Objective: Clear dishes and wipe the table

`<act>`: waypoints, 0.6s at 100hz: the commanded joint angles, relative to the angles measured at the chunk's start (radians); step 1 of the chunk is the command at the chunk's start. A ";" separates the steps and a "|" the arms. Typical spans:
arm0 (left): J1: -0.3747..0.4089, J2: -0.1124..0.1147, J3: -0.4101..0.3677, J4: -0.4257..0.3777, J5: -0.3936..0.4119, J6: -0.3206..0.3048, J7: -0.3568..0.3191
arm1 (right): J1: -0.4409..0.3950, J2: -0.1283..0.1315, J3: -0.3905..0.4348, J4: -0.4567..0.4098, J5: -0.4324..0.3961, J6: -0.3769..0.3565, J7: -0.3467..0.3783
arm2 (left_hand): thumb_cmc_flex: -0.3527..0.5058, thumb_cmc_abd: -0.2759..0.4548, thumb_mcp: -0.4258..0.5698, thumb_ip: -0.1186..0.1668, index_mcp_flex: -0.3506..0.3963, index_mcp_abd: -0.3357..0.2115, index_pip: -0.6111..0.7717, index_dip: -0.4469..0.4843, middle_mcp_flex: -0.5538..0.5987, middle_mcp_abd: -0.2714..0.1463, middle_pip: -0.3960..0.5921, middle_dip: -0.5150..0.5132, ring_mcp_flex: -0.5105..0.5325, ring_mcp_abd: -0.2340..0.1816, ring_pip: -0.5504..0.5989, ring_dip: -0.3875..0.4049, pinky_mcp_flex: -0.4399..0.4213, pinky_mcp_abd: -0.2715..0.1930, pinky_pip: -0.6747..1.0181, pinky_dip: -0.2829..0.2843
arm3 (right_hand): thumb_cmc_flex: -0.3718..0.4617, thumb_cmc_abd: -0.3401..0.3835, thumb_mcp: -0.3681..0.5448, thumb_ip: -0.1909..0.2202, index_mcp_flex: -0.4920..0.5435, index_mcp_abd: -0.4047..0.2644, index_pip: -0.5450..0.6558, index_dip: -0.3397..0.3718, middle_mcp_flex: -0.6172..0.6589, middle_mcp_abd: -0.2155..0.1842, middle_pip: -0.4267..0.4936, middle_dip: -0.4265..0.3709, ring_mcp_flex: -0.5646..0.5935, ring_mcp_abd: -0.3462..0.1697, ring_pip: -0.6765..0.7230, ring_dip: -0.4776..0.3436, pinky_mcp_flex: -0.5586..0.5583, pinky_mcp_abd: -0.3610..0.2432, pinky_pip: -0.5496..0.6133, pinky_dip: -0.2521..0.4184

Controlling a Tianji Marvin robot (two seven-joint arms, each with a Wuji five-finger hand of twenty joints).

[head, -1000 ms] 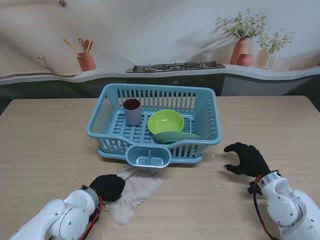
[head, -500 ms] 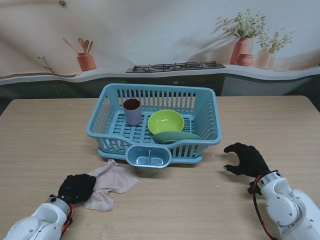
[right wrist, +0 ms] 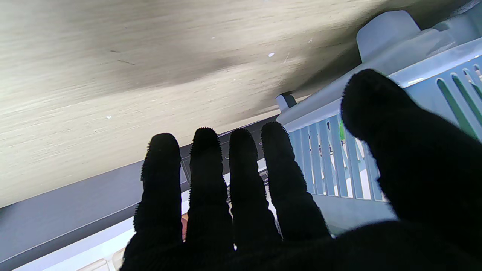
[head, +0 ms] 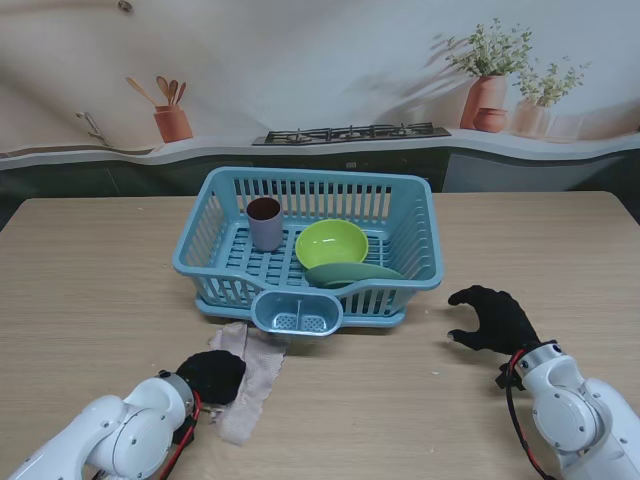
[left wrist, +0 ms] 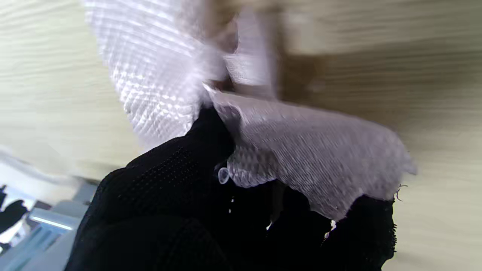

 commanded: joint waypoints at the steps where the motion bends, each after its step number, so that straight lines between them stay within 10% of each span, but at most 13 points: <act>1: -0.020 -0.002 0.048 0.010 -0.028 0.015 -0.048 | -0.007 -0.002 0.002 -0.006 -0.005 -0.006 0.011 | 0.072 0.021 0.029 0.028 0.053 -0.079 0.005 -0.030 0.017 -0.037 -0.043 0.010 0.026 0.012 0.012 0.011 0.011 0.065 0.053 0.007 | 0.013 0.012 0.001 0.018 0.004 0.004 -0.002 0.010 0.004 0.004 -0.012 -0.011 0.007 0.008 0.006 -0.003 -0.005 -0.016 0.015 -0.005; 31: -0.122 0.009 0.168 0.046 -0.125 0.104 -0.096 | -0.010 -0.002 0.006 -0.007 -0.005 -0.007 0.010 | 0.074 0.022 0.024 0.031 0.054 -0.079 0.004 -0.033 0.017 -0.037 -0.040 0.005 0.026 0.011 0.013 0.011 0.010 0.065 0.053 0.007 | 0.011 0.011 0.001 0.018 0.003 0.004 -0.002 0.010 0.004 0.003 -0.013 -0.011 0.008 0.008 0.005 -0.003 -0.006 -0.016 0.015 -0.005; 60: 0.000 -0.009 -0.003 0.041 -0.002 0.003 0.001 | -0.009 -0.001 0.004 -0.008 -0.005 -0.004 0.015 | 0.075 0.016 0.030 0.032 0.059 -0.075 0.003 -0.039 0.018 -0.034 -0.038 0.002 0.026 0.018 0.011 0.010 0.007 0.065 0.052 0.008 | 0.012 0.012 0.000 0.018 0.004 0.005 -0.002 0.010 0.002 0.004 -0.013 -0.011 0.008 0.007 0.006 -0.003 -0.006 -0.017 0.014 -0.005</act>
